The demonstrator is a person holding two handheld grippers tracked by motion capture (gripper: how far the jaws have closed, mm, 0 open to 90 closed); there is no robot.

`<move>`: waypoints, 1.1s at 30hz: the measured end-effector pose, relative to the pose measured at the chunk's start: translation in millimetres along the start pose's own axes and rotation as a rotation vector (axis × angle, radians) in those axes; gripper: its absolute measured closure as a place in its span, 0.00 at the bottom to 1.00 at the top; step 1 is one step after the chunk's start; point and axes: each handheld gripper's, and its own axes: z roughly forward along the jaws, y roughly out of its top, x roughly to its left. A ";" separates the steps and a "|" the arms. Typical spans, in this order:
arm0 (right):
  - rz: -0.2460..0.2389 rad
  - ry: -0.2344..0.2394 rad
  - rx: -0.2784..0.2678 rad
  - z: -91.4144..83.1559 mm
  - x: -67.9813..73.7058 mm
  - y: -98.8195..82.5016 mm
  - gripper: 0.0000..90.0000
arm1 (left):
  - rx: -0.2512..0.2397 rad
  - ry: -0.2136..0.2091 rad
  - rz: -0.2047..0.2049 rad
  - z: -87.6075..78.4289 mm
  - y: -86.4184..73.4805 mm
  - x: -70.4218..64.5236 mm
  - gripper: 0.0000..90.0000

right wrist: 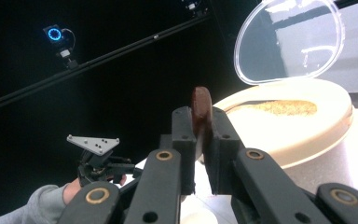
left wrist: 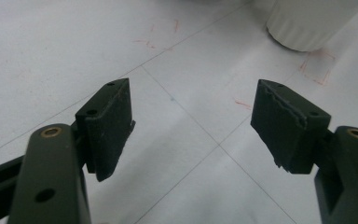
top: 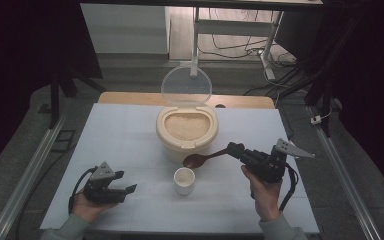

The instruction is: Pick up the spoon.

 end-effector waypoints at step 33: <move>-0.030 -0.093 -0.095 9.3 -13.0 52.6 0.92 | 0.019 -0.009 0.000 2.8 0.5 0.0 0.29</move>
